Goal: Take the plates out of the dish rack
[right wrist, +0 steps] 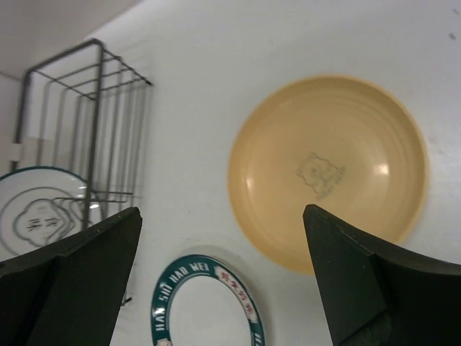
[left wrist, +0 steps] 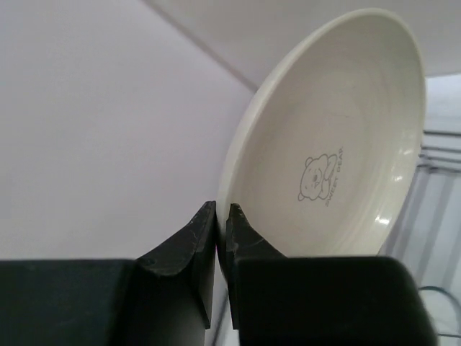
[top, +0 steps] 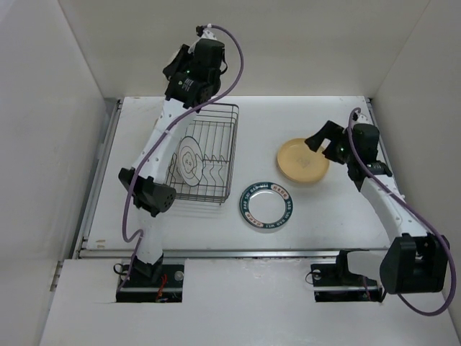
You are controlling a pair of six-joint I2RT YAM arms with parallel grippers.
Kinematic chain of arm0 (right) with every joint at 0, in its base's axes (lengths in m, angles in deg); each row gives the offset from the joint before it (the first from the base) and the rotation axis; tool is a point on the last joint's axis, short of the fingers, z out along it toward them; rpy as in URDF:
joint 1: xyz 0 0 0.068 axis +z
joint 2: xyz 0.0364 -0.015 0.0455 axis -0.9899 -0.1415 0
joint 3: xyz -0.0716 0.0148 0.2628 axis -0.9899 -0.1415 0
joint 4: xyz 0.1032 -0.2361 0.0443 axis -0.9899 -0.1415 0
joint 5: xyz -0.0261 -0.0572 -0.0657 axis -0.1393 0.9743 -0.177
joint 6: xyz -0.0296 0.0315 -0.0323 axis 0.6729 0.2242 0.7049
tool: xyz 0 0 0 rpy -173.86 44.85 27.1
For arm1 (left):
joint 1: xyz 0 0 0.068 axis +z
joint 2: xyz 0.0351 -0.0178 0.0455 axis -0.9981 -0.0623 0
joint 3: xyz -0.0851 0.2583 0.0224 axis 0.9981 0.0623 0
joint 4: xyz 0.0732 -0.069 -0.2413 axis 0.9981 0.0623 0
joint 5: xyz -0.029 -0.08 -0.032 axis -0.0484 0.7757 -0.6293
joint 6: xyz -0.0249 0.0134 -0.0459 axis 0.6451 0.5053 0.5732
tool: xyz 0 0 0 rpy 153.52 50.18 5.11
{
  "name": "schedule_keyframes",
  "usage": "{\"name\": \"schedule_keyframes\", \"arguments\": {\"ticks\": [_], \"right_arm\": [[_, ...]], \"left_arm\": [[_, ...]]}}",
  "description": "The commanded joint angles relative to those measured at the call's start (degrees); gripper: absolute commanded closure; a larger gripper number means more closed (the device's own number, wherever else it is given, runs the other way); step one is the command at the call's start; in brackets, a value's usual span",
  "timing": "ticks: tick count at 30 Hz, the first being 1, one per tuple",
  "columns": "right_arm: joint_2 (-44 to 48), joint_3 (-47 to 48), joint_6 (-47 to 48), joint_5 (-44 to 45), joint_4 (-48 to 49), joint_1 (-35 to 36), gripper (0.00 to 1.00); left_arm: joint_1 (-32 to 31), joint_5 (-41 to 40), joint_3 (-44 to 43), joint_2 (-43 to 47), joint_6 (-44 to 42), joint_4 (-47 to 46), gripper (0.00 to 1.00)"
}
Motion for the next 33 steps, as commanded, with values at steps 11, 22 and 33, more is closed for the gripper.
{"name": "schedule_keyframes", "arguments": {"ticks": [11, 22, 33], "right_arm": [[-4.5, 4.4, -4.6, -20.9, 20.9, 4.4, 0.03], [-10.1, 2.4, -5.9, -16.7, 21.8, 9.1, 0.11], [-10.6, 2.4, -9.6, -15.4, 24.0, 9.7, 1.00]], "left_arm": [[-1.6, 66.9, -2.2, 2.2, 27.7, 15.6, 1.00], [-2.1, 79.7, 2.2, 2.2, 28.4, 18.2, 1.00], [-2.1, 72.6, 2.8, 2.2, 25.6, 21.4, 0.65]]}}
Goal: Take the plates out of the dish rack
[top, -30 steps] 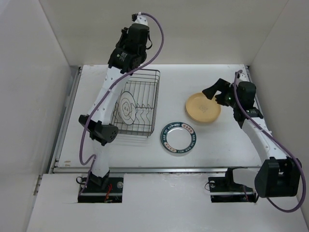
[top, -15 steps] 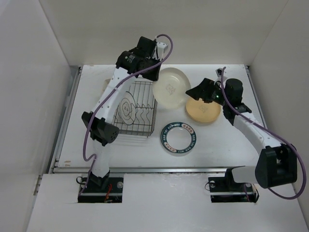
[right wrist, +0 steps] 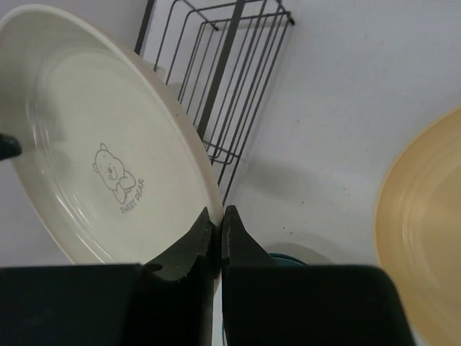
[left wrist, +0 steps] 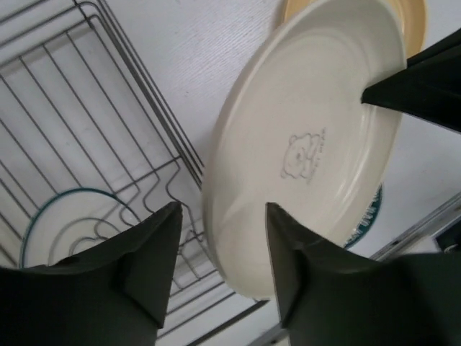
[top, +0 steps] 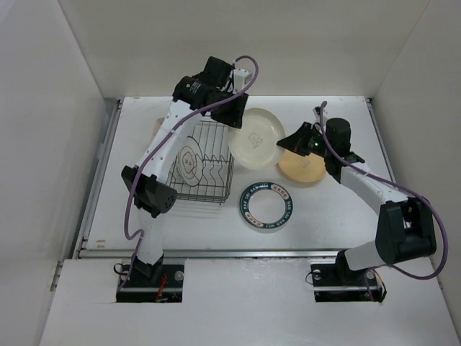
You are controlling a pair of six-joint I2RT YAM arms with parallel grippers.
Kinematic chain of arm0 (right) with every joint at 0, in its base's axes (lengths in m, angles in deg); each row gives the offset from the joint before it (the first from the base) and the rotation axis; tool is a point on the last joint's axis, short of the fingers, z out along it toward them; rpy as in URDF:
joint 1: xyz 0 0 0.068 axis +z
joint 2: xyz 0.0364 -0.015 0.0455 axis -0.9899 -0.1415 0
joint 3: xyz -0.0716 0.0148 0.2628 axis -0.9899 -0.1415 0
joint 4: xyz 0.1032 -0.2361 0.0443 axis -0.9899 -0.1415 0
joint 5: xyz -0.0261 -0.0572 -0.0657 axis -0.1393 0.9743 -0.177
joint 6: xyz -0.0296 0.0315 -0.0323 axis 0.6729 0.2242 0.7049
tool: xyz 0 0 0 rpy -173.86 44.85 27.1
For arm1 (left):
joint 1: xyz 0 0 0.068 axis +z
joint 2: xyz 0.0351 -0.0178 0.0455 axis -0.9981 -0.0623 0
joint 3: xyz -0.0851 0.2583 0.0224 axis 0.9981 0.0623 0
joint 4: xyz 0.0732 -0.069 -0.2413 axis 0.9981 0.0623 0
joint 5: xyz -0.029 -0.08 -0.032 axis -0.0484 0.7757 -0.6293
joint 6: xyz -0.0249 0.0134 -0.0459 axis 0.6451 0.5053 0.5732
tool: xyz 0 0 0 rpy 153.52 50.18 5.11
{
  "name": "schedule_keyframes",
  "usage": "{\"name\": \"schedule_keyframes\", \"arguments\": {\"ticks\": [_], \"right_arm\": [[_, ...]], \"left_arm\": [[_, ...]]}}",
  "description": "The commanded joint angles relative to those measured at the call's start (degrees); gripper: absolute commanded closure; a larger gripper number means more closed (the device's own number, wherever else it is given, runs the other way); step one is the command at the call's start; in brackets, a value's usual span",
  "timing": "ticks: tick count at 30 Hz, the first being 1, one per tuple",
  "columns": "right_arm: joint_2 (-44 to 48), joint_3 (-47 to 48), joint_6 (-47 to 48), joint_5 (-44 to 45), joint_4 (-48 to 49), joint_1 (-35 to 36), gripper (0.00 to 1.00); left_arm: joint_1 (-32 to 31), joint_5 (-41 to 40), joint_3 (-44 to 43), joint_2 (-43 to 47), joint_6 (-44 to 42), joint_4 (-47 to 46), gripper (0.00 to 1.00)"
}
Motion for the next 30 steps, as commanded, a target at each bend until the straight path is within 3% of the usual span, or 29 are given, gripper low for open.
{"name": "schedule_keyframes", "arguments": {"ticks": [1, 4, 5, 7, 10, 12, 14, 20, 23, 24, 25, 26, 28, 30], "right_arm": [[2.1, 0.3, -1.1, 6.4, 2.9, 0.1, 1.00], [3.6, 0.3, -2.7, 13.3, -2.1, 0.1, 1.00], [4.8, 0.3, -2.7, 15.1, -3.6, -0.4, 1.00], [6.0, 0.3, -5.0, 19.3, -9.1, -1.3, 1.00], [8.8, 0.3, -6.3, 33.1, -19.2, -3.2, 1.00], [9.3, -0.4, -7.7, 37.5, -23.6, -3.9, 1.00], [10.0, -2.1, -8.4, 39.6, -26.0, -4.7, 1.00], [11.9, -6.3, -11.2, 43.9, -29.3, -5.8, 1.00], [11.3, -6.9, -11.2, 45.1, -29.2, -6.3, 0.84], [10.8, -6.9, -11.2, 45.1, -29.2, -6.3, 0.74], [10.8, -6.9, -11.2, 45.9, -29.2, -6.3, 0.51], [9.3, -6.9, -11.2, 45.9, -28.7, -6.3, 0.42], [8.0, -6.9, -9.8, 45.9, -28.0, -6.3, 0.27], [5.3, -6.3, -9.2, 45.3, -27.5, -6.3, 0.22]], "left_arm": [[-0.7, -3.2, -0.6, 2.2, -1.5, 1.9, 0.48], [-0.7, -12.8, -0.6, 2.2, -3.2, 2.5, 0.04], [-0.7, -16.5, -1.4, 2.2, -3.9, 3.1, 0.00], [-0.7, -29.9, -1.4, 2.2, -4.8, 3.6, 0.00], [-0.7, -46.9, 0.7, 2.2, -8.5, 4.2, 0.00], [-0.7, -53.8, 3.6, 2.2, -10.3, 5.5, 0.00], [-0.7, -58.6, 8.2, 2.2, -10.3, 7.6, 0.00], [-0.2, -55.9, 14.8, 2.7, -6.9, 13.2, 0.04], [0.3, -57.5, 17.5, 2.7, -6.9, 12.0, 0.09], [0.3, -58.1, 19.1, 2.7, -6.4, 12.0, 0.11], [0.3, -58.1, 19.7, 2.7, -6.4, 11.4, 0.14], [0.3, -58.1, 20.5, 2.7, -5.8, 10.7, 0.15], [0.3, -58.1, 22.8, 2.7, -5.8, 9.9, 0.16], [0.3, -58.9, 25.0, 2.7, -5.8, 8.0, 0.16]]}}
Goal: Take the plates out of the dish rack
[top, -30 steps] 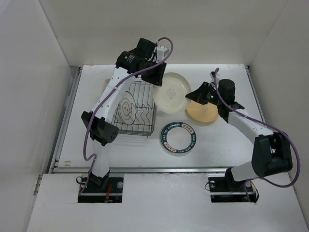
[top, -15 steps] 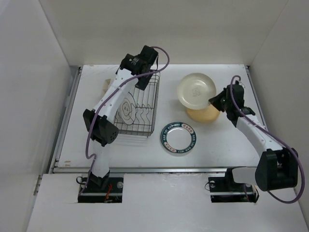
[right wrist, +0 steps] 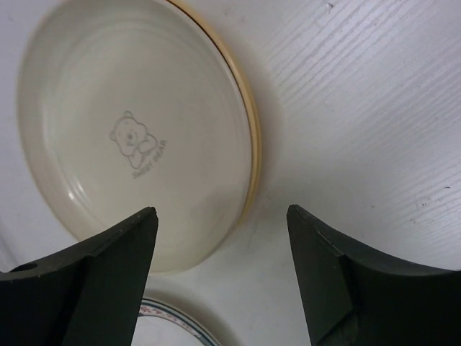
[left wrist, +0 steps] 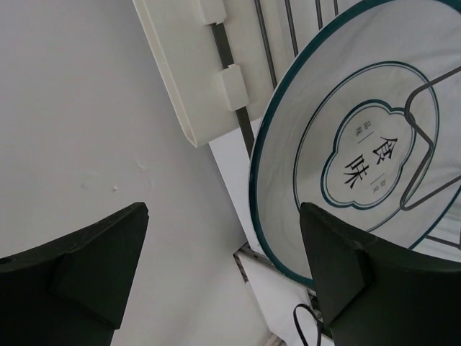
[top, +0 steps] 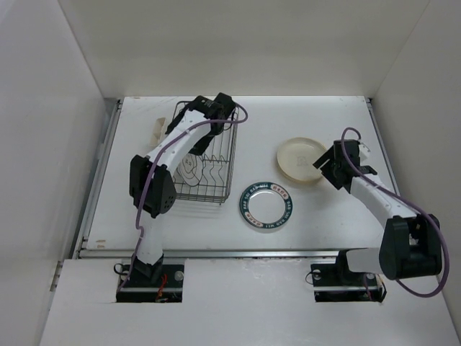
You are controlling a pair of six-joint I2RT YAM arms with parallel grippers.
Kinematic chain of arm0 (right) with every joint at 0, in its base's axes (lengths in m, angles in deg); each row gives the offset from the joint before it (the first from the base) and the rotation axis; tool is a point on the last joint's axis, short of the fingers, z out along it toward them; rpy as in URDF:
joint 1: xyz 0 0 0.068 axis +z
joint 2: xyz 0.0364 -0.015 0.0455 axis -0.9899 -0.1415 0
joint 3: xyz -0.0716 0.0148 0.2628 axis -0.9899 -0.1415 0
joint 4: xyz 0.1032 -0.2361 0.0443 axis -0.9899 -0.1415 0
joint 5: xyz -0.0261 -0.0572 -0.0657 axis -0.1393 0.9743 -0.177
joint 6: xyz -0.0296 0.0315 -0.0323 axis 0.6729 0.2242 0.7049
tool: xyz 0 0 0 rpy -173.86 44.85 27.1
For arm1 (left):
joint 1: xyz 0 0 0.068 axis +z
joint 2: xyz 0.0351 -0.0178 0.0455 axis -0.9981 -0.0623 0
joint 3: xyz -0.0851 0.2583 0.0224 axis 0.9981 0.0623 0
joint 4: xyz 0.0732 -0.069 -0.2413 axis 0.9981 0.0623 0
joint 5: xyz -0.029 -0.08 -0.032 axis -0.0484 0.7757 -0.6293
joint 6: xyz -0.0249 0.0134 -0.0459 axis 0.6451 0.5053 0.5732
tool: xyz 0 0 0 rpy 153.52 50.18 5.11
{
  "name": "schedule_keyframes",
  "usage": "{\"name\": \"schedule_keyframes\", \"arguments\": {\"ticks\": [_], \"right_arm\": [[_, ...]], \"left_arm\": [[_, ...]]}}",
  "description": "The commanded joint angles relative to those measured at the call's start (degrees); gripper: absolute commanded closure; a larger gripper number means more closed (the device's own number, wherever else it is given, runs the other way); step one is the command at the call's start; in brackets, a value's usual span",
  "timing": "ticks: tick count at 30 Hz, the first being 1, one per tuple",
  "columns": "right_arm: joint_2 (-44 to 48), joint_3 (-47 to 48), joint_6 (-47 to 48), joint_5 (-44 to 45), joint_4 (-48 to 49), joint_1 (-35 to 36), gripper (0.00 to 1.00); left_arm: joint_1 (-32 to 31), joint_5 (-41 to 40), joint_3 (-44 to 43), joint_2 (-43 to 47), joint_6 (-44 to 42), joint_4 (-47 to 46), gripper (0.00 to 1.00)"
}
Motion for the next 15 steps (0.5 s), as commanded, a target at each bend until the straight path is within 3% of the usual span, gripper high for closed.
{"name": "schedule_keyframes", "arguments": {"ticks": [1, 9, 15], "right_arm": [[-3.2, 1.0, 1.6, 1.3, 2.2, -0.4, 0.21], [-6.2, 1.0, 2.2, -1.0, 4.5, -0.4, 0.21], [-6.2, 1.0, 2.2, -1.0, 6.4, -0.4, 0.21]], "left_arm": [[0.3, -3.7, 2.8, 2.2, 1.0, -1.8, 0.16], [0.8, -5.9, 5.5, 2.2, 0.4, -5.7, 0.18], [0.8, -6.5, 9.7, 0.7, 1.1, -9.4, 0.34]]}}
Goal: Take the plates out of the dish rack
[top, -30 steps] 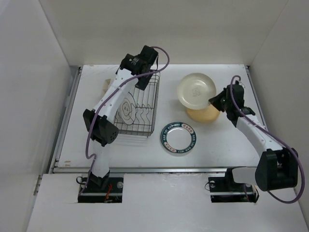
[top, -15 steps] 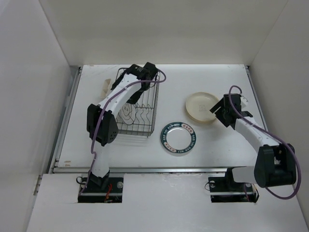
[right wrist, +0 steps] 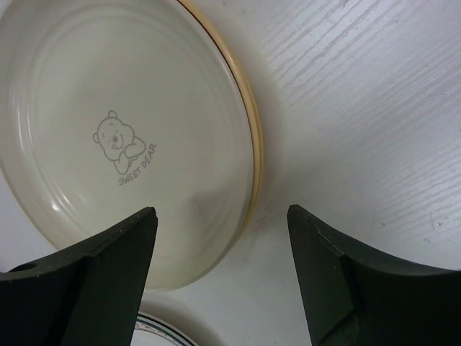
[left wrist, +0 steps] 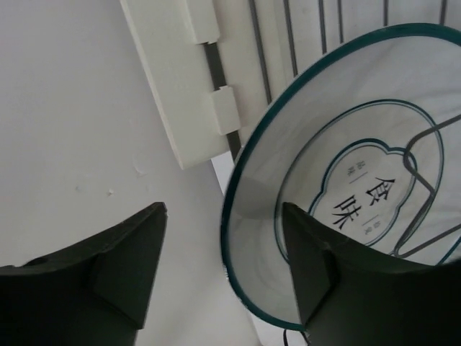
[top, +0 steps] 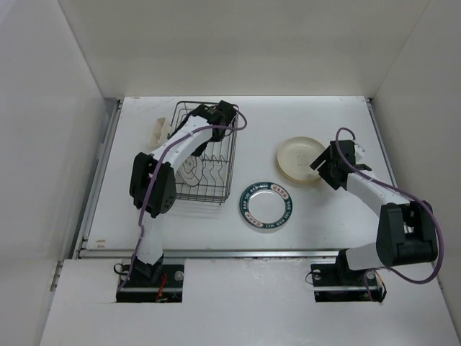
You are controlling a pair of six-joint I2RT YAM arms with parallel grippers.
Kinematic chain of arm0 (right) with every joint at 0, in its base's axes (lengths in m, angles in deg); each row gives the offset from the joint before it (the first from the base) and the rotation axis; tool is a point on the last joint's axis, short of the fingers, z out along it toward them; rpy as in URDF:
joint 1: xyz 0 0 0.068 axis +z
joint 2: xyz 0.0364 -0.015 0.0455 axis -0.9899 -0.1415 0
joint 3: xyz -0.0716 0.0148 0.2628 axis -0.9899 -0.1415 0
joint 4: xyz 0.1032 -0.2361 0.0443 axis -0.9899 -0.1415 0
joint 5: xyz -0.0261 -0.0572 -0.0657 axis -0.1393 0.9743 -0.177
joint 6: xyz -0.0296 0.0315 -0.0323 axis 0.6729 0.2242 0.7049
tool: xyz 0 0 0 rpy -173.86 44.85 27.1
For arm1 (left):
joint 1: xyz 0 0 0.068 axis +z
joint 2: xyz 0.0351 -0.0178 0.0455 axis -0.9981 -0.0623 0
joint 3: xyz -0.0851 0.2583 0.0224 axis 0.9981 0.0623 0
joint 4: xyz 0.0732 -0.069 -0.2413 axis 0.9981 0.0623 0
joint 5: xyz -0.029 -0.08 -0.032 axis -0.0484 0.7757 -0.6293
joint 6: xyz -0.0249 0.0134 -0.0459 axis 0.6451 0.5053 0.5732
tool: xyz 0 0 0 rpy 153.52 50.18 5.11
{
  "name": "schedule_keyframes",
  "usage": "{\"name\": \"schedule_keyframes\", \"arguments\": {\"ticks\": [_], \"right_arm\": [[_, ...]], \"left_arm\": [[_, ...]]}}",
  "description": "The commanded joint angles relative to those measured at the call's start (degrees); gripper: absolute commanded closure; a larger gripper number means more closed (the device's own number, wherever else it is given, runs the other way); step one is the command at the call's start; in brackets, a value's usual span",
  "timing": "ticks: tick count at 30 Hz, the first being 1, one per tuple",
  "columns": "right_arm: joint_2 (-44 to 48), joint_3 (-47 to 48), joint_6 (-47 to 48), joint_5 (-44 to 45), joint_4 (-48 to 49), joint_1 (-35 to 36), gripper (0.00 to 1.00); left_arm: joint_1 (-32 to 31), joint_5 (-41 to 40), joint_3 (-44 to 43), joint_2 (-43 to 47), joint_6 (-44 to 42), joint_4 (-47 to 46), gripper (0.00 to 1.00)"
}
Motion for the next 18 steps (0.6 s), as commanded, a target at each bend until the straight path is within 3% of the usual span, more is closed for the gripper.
{"name": "schedule_keyframes", "arguments": {"ticks": [1, 3, 4, 5, 8, 18], "right_arm": [[-0.2, 1.5, 0.7, -0.8, 3.4, -0.4, 0.21], [0.3, 2.0, 1.2, -0.8, 2.7, -0.4, 0.21], [0.3, 2.0, 1.7, -0.8, 2.7, -0.4, 0.21], [1.8, 2.0, 1.7, -0.8, 2.7, -0.4, 0.21], [3.6, 2.0, 2.8, -0.8, 1.6, -0.4, 0.21], [8.5, 3.7, 3.3, -0.2, 0.5, -0.4, 0.21]], "left_arm": [[0.4, -1.5, 1.7, 0.7, 1.3, -1.2, 0.41], [0.4, 0.8, 1.7, 0.1, 1.8, 0.1, 0.52], [0.4, 2.0, 1.7, 0.1, 1.8, 0.6, 0.61], [0.4, 3.1, 1.7, 0.1, 1.8, 1.8, 0.79], [0.4, 6.9, -0.9, -0.4, 2.9, 4.5, 1.00], [0.4, 16.9, -11.0, 0.7, 4.7, 12.5, 1.00]]}}
